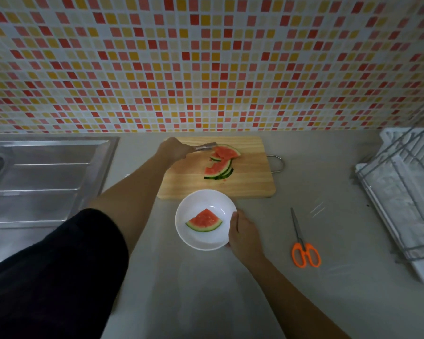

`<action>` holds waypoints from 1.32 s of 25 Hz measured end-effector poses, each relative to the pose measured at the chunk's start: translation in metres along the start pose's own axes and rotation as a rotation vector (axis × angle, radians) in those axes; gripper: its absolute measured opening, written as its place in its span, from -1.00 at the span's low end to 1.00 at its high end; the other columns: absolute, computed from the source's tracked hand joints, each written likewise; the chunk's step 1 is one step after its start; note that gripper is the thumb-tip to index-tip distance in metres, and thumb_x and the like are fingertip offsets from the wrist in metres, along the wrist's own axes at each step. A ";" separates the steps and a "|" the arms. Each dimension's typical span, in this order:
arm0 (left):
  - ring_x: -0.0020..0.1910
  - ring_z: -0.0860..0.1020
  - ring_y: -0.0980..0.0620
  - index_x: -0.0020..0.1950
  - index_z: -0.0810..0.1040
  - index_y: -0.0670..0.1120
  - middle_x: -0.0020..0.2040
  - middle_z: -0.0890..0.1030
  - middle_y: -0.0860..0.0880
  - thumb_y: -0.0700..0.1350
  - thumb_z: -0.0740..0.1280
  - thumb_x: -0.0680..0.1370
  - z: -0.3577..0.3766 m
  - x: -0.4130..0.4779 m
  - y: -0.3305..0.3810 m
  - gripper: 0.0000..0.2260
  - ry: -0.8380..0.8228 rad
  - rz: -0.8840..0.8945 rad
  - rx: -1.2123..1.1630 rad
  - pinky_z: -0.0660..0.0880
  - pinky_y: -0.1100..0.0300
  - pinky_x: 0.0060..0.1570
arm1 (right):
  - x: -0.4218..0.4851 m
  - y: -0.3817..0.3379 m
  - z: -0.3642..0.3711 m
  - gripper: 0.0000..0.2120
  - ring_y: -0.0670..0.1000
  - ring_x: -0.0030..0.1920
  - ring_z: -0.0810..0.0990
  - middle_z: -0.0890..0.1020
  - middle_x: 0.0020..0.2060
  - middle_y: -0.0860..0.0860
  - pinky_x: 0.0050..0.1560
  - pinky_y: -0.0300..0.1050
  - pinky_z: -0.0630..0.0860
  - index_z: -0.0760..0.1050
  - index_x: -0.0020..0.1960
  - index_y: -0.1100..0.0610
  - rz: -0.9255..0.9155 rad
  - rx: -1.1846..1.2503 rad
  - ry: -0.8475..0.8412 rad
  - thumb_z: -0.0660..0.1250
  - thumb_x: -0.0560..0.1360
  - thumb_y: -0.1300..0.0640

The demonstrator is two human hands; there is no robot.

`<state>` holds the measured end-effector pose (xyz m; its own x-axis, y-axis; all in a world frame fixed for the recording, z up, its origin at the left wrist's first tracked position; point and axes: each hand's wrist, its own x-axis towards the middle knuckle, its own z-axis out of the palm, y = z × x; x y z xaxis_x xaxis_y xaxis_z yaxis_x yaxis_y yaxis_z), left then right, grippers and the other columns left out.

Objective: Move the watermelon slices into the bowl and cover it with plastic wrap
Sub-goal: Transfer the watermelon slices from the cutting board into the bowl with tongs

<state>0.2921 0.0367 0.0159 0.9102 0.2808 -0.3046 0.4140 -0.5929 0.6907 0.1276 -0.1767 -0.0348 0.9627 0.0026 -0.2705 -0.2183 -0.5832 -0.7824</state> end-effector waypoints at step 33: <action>-0.40 0.42 0.09 -0.29 0.43 -0.10 -0.33 0.46 0.00 -0.08 0.35 0.51 0.025 0.019 0.020 -0.78 -0.125 -0.140 -0.165 0.34 0.24 -0.45 | 0.000 -0.005 -0.004 -0.68 0.20 -0.08 0.62 0.64 -0.09 0.23 -0.07 0.03 0.56 0.45 0.09 0.24 0.006 -0.087 0.009 -0.01 0.64 0.09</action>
<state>0.3180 0.0116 0.0075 0.8431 0.2498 -0.4762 0.5375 -0.4209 0.7307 0.1293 -0.1771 -0.0287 0.9629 -0.0085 -0.2696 -0.2099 -0.6515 -0.7290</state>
